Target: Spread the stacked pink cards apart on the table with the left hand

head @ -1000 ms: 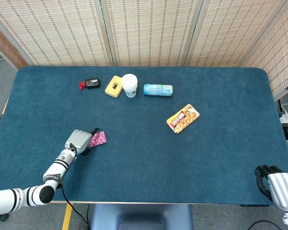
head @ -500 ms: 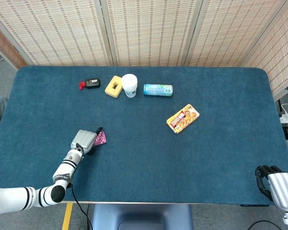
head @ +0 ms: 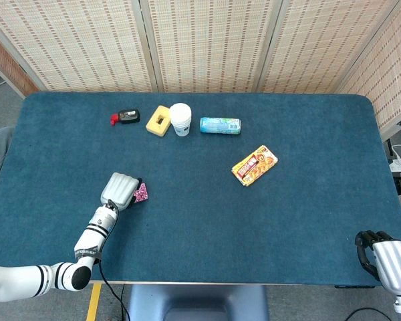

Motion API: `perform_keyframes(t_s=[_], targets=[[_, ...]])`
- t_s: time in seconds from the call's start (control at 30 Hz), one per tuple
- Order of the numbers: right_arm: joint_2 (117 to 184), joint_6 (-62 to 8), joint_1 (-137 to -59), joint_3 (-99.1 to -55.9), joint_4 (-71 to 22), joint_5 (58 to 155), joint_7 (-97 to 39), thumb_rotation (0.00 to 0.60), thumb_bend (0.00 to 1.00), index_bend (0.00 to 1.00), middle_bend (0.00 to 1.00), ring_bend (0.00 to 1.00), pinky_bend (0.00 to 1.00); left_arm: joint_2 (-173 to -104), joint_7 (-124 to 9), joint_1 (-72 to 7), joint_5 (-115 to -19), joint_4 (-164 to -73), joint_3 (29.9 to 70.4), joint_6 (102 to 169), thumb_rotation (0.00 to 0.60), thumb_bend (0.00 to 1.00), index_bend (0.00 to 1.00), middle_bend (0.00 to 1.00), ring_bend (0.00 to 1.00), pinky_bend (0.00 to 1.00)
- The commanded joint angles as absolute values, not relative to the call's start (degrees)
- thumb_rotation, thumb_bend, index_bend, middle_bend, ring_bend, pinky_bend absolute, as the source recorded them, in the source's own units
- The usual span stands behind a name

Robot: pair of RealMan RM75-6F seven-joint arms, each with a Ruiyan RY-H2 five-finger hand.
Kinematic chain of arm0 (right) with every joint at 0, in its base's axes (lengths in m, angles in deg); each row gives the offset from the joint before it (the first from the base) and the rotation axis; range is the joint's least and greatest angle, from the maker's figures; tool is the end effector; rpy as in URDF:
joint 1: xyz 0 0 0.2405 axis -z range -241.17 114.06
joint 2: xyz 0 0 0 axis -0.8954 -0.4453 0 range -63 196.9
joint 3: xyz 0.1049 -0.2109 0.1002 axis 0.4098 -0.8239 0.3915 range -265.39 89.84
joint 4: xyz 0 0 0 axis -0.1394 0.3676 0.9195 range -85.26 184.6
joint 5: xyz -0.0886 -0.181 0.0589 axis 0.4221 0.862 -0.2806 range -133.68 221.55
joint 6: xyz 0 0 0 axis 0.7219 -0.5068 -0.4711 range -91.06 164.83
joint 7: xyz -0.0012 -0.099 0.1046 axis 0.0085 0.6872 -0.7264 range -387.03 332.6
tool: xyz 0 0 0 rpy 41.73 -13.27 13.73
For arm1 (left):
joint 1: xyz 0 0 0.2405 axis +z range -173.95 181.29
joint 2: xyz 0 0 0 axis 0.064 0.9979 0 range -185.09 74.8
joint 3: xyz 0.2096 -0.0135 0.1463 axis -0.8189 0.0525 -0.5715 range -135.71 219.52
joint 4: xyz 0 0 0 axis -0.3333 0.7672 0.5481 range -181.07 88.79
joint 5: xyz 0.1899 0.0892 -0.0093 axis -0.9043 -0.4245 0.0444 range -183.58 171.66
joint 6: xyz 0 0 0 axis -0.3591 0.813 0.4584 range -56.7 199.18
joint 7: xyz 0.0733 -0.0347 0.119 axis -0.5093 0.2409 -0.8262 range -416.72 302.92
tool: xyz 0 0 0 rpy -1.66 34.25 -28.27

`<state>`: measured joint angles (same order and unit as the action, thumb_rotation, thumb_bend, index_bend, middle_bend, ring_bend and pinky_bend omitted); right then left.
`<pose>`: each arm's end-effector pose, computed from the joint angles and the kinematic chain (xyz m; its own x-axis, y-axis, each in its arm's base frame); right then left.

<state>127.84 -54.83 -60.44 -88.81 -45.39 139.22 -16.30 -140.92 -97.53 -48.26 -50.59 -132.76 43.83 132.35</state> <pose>-0.3037 -0.1233 0.1696 0.5707 -0.0023 0.8212 -0.8205 -0.0420 0.5701 -0.1580 0.3602 -0.0028 0.7256 0.2070 0.6563 0.6839 -0.3226 -0.6544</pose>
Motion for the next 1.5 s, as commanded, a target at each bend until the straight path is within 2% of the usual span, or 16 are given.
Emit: perform_keyframes(t_s=[0.03,0.13,0.23,0.4,0.8,1.0,1.5], targets=[[127.8,-55.0,-60.4,-88.8,-45.4,139.2,-16.4,0.6,0.47,0.65,0.57,0.57,0.84,-140.7,-97.6,-47.6,-47.4,-134.2,44.7,131.2,0.6,0.37,0.3,1.0,1.0,1.0],[127.8,-55.0,-60.4,-88.7,-45.4,139.2,-16.5,0.6,0.47,0.65,0.57,0.57,0.84,-140.1,-98.6,-47.9,-44.5,-135.9,45.4,130.2,0.6,0.35,0.17,1.0,1.0,1.0],[127.8,-55.0,-60.4,-88.8,-45.4,139.3,-16.5,0.6,0.47,0.66,0.57,0.57,0.84,-140.1,-99.9,-48.3,-42.2,-137.0,45.9,130.2,0.6,0.35,0.08,1.0,1.0,1.0],[127.8,-55.2,-60.3,-88.8,-45.3,139.4,-16.7,0.6,0.47,0.66,0.57,0.57,0.84,-140.5,-101.4,-48.8,-40.6,-137.8,46.3,130.8,0.6,0.35,0.0,1.0,1.0,1.0],[127.8,-55.4,-60.3,-88.8,-45.3,139.5,-16.9,0.6,0.47,0.66,0.57,0.57,0.84,-143.7,-100.7,-47.9,-41.3,-133.5,46.3,131.4,0.6,0.34,0.02,1.0,1.0,1.0],[127.7,-55.3,-60.3,-88.8,-45.4,139.4,-16.8,0.6,0.47,0.66,0.57,0.57,0.84,-143.2,-101.7,-47.6,-38.9,-134.2,46.7,131.7,0.6,0.34,0.06,1.0,1.0,1.0],[127.8,-55.5,-60.2,-88.8,-45.3,139.6,-16.9,0.6,0.47,0.66,0.57,0.57,0.84,-145.3,-108.8,-48.1,-29.6,-135.8,48.5,137.5,0.6,0.33,0.13,1.0,1.0,1.0]])
